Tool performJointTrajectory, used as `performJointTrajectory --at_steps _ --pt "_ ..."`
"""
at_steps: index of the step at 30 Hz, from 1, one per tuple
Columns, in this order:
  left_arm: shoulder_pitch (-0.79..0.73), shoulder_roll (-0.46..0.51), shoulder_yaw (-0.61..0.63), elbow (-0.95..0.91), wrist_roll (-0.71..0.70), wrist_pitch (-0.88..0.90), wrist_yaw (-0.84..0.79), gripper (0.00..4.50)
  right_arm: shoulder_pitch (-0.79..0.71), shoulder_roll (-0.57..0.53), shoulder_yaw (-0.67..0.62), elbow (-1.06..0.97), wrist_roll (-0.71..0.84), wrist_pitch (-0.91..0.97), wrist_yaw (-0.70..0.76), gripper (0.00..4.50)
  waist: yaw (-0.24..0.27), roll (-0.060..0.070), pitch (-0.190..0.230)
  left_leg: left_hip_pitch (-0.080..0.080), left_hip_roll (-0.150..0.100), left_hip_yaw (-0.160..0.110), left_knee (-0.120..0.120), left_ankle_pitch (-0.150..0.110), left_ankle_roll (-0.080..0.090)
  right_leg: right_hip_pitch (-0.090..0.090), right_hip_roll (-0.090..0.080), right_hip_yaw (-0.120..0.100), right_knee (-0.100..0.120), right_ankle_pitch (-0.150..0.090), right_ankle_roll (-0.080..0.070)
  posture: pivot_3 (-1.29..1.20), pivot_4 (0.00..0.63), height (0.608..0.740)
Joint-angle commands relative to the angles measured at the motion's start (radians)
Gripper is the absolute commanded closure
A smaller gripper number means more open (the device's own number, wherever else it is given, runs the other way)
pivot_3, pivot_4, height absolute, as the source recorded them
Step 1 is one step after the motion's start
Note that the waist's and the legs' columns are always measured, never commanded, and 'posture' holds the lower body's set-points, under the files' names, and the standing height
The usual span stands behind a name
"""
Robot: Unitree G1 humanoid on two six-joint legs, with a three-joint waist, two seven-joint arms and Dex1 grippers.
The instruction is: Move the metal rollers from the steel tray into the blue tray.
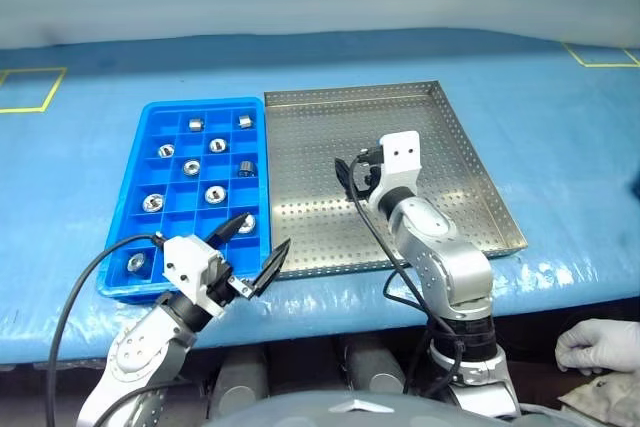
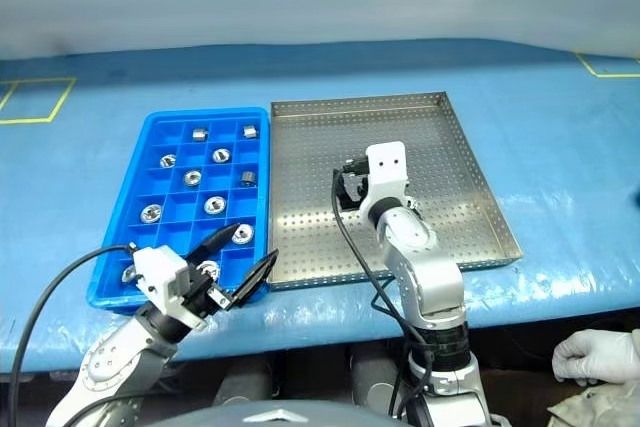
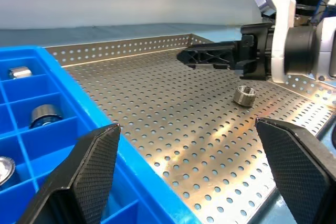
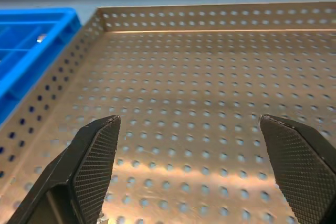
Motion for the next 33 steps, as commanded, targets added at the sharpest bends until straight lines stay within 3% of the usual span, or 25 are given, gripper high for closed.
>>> performJointTrajectory --at_steps 1,7,13,18,24,33 --pt "-0.059 -0.010 -0.002 0.012 0.013 0.015 0.018 0.00 0.033 -0.014 -0.021 -0.079 -0.011 0.008 -0.016 0.04 -0.013 0.000 0.000 0.000 0.000 0.000 0.000 0.000 0.000 0.000 0.000 0.000 0.000 0.000 0.000 -0.11 0.150 0.740" --pt "-0.231 0.001 0.005 0.080 -0.005 0.058 -0.011 0.00 0.129 -0.029 -0.023 -0.191 0.002 -0.032 0.006 0.04 -0.048 0.000 -0.001 0.000 -0.001 0.000 0.002 0.000 0.000 0.001 0.000 0.001 0.000 0.001 0.002 -0.21 0.150 0.740" --pt "-0.472 0.037 0.013 0.201 -0.130 0.132 -0.172 0.00 0.218 -0.040 -0.038 -0.259 0.011 -0.056 0.018 0.04 -0.109 0.001 -0.002 -0.001 -0.001 -0.001 0.004 0.000 0.000 0.002 0.000 0.002 0.000 0.005 0.008 -0.30 0.150 0.740" --pt "-0.668 0.004 -0.030 0.393 -0.088 0.163 -0.195 0.00 0.261 -0.021 -0.040 -0.302 0.016 -0.062 0.001 0.04 -0.181 0.001 -0.003 0.000 -0.002 -0.002 0.007 0.000 0.000 0.005 0.000 0.002 0.000 0.007 0.011 -0.37 0.150 0.740" --pt "-0.769 -0.024 -0.127 0.573 0.002 0.150 -0.256 0.00 0.321 -0.012 -0.040 -0.347 0.023 -0.073 0.004 0.04 -0.260 0.002 -0.003 0.000 -0.002 -0.004 0.005 0.000 0.000 0.006 0.001 0.002 -0.001 0.007 0.012 -0.42 0.150 0.740" --pt "-0.867 -0.093 -0.162 0.819 0.169 0.094 -0.188 0.00 0.352 -0.031 -0.031 -0.370 0.038 -0.092 0.031 0.04 -0.319 0.002 -0.003 0.005 -0.002 -0.004 0.005 0.001 0.001 0.011 0.001 0.003 -0.001 0.007 0.012 -0.44 0.150 0.740"
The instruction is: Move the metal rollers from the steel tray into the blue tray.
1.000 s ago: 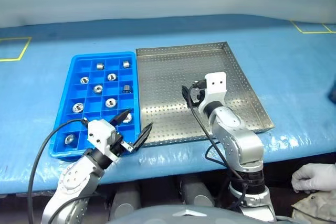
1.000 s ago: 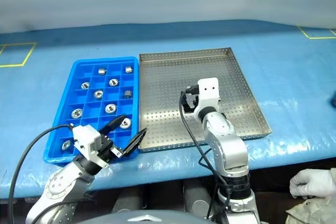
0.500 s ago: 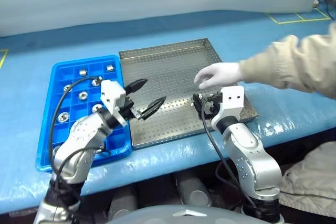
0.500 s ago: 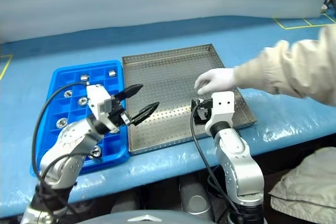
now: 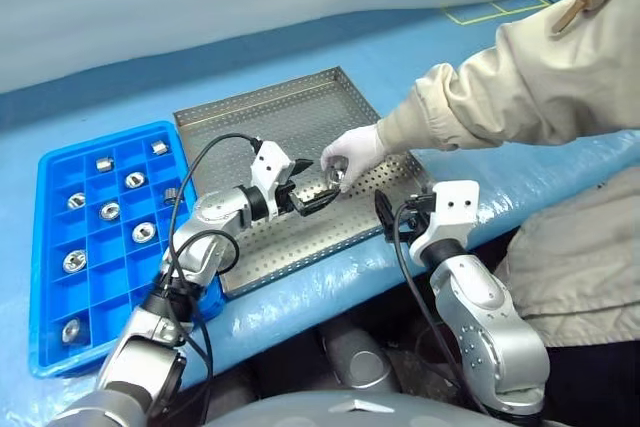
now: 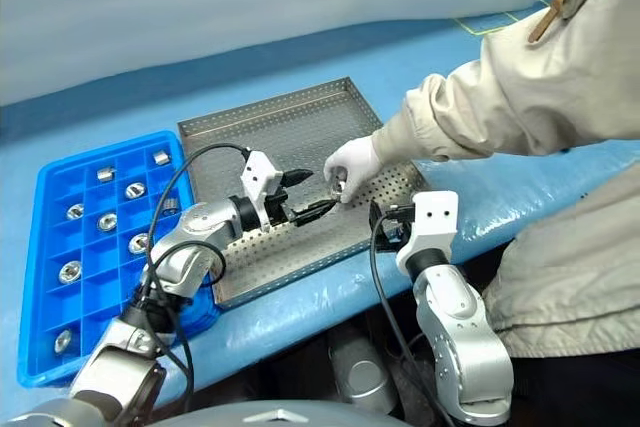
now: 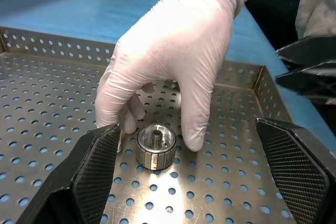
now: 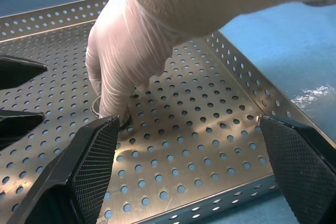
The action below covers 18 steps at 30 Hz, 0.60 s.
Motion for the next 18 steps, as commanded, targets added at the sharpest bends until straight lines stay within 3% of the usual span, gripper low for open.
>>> performJointTrajectory --at_steps 1,18 --pt "-0.042 -0.023 0.005 0.064 0.063 -0.054 0.038 0.00 -0.004 -0.004 0.004 -0.049 0.014 -0.024 0.007 0.04 -0.008 0.000 0.000 0.002 0.000 0.000 -0.001 0.000 0.000 0.002 0.000 0.000 0.000 0.000 0.000 -0.44 0.150 0.740" --pt "-0.076 -0.069 0.025 0.180 0.140 -0.093 0.058 0.00 -0.020 -0.009 0.017 -0.037 0.022 -0.026 0.016 0.04 -0.015 0.000 0.000 0.007 0.000 0.002 -0.006 0.000 0.000 0.003 0.000 0.002 -0.001 -0.001 0.001 -0.43 0.150 0.740"
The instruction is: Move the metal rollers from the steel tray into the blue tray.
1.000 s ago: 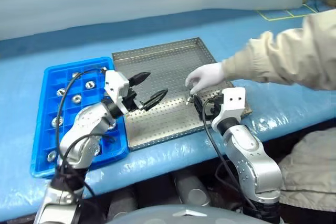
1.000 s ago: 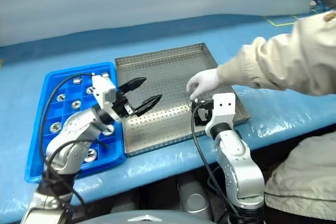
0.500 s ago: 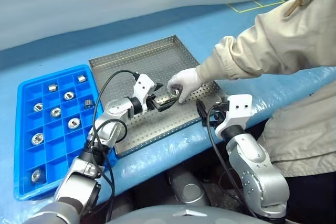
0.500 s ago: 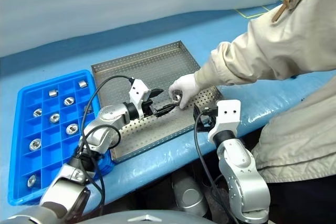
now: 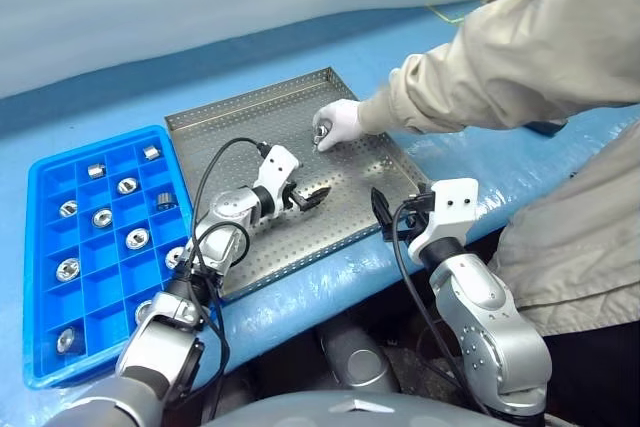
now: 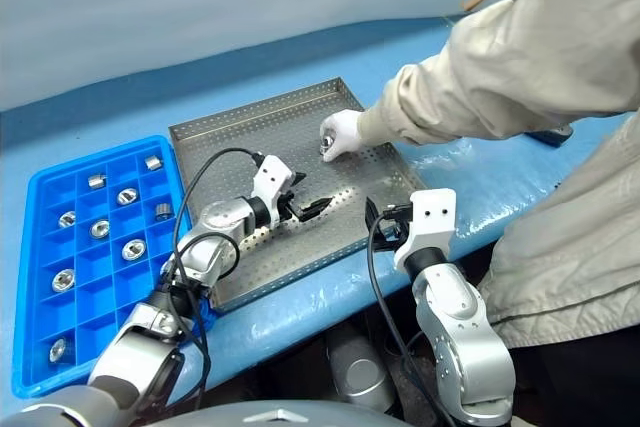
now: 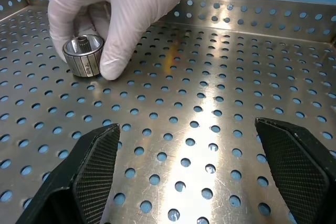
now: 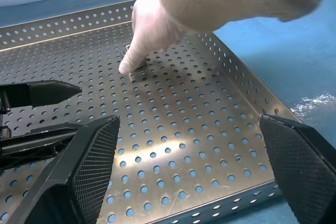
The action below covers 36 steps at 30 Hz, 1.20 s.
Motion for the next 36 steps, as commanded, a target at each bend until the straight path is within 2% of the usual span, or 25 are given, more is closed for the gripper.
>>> performJointTrajectory --at_steps 1,7,14,25,36 --pt "-0.024 -0.006 0.023 -0.016 0.000 -0.019 -0.009 0.00 -0.015 0.001 0.007 -0.032 0.012 -0.021 0.002 0.04 0.000 0.000 0.000 0.000 0.000 0.000 0.000 0.000 0.000 0.000 0.000 0.000 0.000 0.000 0.000 -0.42 0.150 0.740" --pt "-0.034 -0.024 0.052 -0.051 -0.030 0.024 -0.008 0.00 -0.019 0.000 0.008 -0.027 0.012 -0.020 0.004 0.04 0.001 0.000 0.000 0.000 0.000 0.000 0.000 0.000 0.000 0.000 0.000 0.000 0.000 0.000 0.000 -0.42 0.150 0.740" --pt "-0.186 -0.063 0.092 0.028 -0.013 0.053 0.045 0.00 -0.028 0.006 0.019 -0.016 0.008 -0.026 -0.001 0.04 0.003 -0.002 0.001 0.000 -0.001 0.000 0.000 0.000 0.000 0.000 0.000 0.000 -0.001 0.000 0.000 -0.42 0.150 0.740" --pt "-0.430 -0.102 0.136 0.425 0.049 -0.104 0.162 0.00 0.003 0.019 0.030 -0.030 -0.004 -0.047 -0.023 0.04 -0.026 -0.002 0.001 -0.001 -0.001 0.000 -0.002 0.000 0.000 0.000 0.000 0.000 -0.002 -0.001 0.001 -0.48 0.150 0.740" --pt "-0.543 -0.141 0.192 0.757 0.082 -0.268 0.283 0.00 0.021 0.019 0.032 -0.053 -0.013 -0.057 -0.042 0.04 -0.074 -0.003 0.002 -0.001 -0.001 0.000 -0.003 0.000 0.000 0.000 -0.001 0.000 -0.003 -0.001 0.002 -0.54 0.150 0.740"
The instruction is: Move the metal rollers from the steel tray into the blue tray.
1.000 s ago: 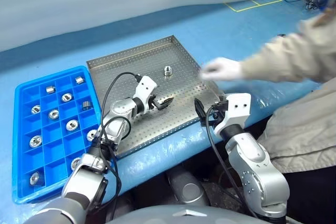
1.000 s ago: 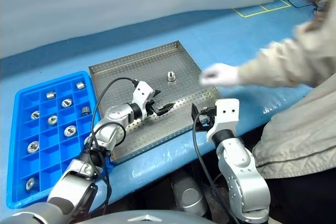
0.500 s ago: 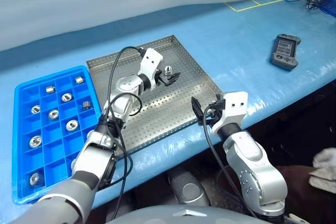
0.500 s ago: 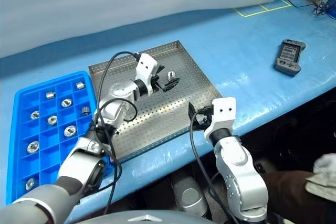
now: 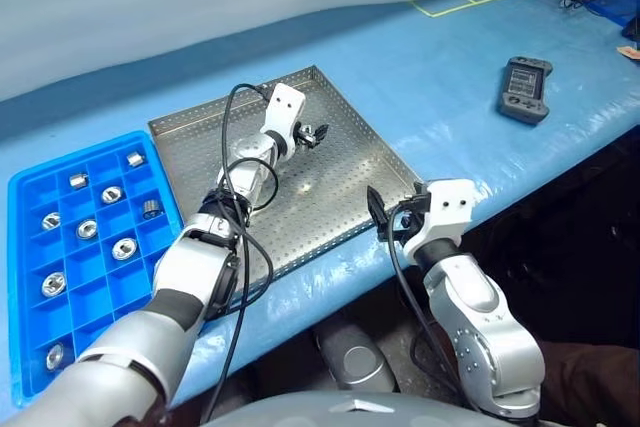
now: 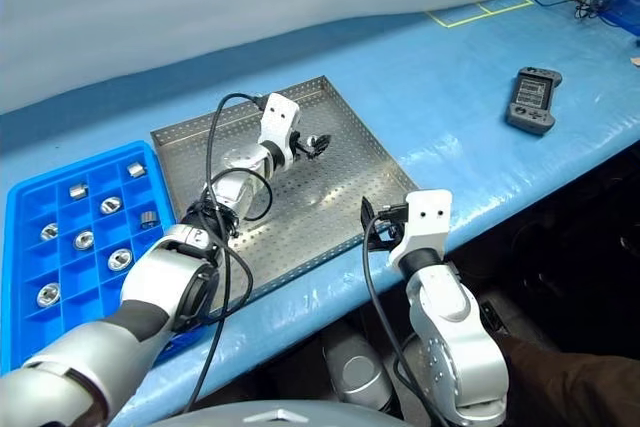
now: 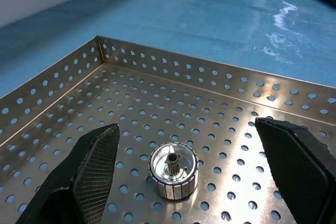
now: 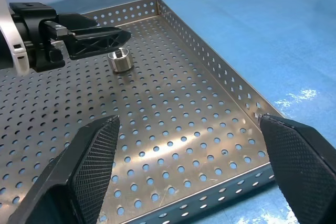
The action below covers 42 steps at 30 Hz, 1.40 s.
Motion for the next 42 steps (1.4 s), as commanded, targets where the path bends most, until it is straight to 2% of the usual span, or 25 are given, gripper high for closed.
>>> performJointTrajectory --at_steps 1,17,24,36,42 --pt "-0.046 -0.014 0.024 0.061 0.017 -0.062 0.048 0.00 0.006 -0.002 -0.006 -0.058 -0.004 -0.026 -0.011 0.04 -0.012 0.000 0.000 0.000 0.000 0.000 0.000 0.000 0.000 0.000 0.000 0.000 0.000 0.000 0.000 -0.55 0.150 0.740" --pt "-0.076 -0.032 0.063 0.200 0.075 -0.111 0.261 0.00 0.080 0.006 -0.010 -0.125 -0.018 -0.029 -0.051 0.04 -0.133 -0.002 0.001 0.000 0.000 0.003 0.000 0.000 0.000 0.002 -0.001 0.002 0.000 0.001 0.002 -0.64 0.150 0.740" --pt "-0.075 -0.030 0.099 0.208 0.067 -0.119 0.363 0.00 0.093 0.004 -0.002 -0.132 -0.021 -0.026 -0.057 0.04 -0.169 -0.003 0.001 0.000 0.000 0.004 0.000 0.000 0.000 0.003 -0.001 0.003 0.000 0.001 0.003 -0.65 0.150 0.740" --pt "-0.056 0.007 0.162 0.210 0.056 -0.125 0.430 0.00 0.096 0.006 0.007 -0.130 -0.023 -0.021 -0.060 0.04 -0.188 -0.006 0.002 0.000 -0.001 0.005 0.000 0.000 0.000 0.003 -0.001 0.004 0.000 0.001 0.003 -0.65 0.150 0.740" --pt "-0.042 -0.003 0.160 0.222 0.061 -0.096 0.404 0.00 0.097 0.007 0.011 -0.132 -0.025 -0.018 -0.064 0.04 -0.190 -0.007 0.002 -0.001 -0.001 0.005 0.000 0.000 0.000 0.003 -0.001 0.004 0.000 0.001 0.004 -0.66 0.150 0.740"
